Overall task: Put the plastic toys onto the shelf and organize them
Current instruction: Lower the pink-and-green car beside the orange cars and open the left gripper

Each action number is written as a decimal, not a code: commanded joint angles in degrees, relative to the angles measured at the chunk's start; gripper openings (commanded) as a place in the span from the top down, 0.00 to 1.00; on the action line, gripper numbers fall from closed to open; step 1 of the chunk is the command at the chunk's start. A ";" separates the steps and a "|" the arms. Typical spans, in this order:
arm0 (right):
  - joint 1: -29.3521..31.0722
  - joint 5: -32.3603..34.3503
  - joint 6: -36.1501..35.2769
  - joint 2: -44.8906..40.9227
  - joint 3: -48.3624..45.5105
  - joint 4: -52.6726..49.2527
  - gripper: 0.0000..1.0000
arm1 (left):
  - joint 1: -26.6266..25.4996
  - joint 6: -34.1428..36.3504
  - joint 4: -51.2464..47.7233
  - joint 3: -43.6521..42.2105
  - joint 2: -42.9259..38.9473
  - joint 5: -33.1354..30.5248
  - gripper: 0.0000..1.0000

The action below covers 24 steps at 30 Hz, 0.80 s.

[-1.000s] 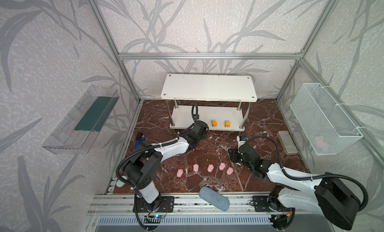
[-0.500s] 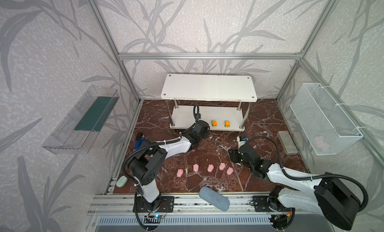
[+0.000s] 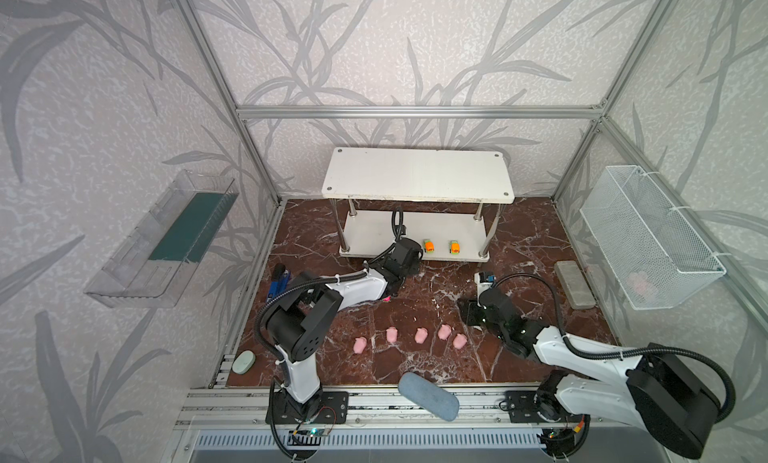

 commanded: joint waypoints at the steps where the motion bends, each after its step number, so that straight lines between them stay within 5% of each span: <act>1: -0.41 -0.15 0.06 -0.03 -0.71 0.70 0.52 | -0.22 0.61 0.00 1.62 1.28 -1.16 0.73; 24: -0.98 -1.13 0.28 1.99 -0.32 2.04 0.52 | 1.00 0.34 0.61 3.98 4.26 -1.31 0.70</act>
